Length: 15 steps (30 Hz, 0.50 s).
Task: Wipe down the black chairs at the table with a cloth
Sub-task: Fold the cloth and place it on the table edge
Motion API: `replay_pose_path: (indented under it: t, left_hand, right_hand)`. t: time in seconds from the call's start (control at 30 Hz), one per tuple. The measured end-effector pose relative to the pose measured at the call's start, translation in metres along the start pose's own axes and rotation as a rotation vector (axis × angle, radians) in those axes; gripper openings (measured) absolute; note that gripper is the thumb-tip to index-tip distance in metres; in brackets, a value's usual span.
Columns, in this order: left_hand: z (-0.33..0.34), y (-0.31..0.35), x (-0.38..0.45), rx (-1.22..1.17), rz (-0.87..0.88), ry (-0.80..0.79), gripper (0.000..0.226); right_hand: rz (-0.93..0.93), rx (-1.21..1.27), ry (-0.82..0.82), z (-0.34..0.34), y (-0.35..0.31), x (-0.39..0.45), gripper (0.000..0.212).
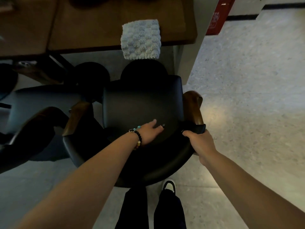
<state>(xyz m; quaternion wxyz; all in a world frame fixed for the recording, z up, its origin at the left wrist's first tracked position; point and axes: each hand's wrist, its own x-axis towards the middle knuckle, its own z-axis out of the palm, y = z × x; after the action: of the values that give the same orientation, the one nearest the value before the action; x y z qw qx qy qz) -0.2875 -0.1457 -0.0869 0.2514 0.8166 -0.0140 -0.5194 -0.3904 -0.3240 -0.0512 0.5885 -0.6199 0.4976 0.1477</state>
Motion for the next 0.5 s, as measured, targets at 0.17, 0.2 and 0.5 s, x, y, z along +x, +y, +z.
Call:
replay_pose_path:
  t: [0.17,0.2,0.5]
  left_hand:
    - [-0.068,-0.023,-0.092,-0.239,0.162,0.245,0.082]
    - [-0.079,-0.035,-0.110,-0.278,0.189,0.297,0.085]
    - [-0.159,-0.197,-0.200,-0.303,0.117,0.685,0.080]
  right_hand:
    - [-0.257,-0.398,0.212,0.012,-0.038,-0.046,0.094]
    - [-0.351,-0.430,0.191,0.022,-0.048,-0.060,0.093]
    - [-0.721,-0.585,-0.236,0.157,-0.081,-0.153,0.050]
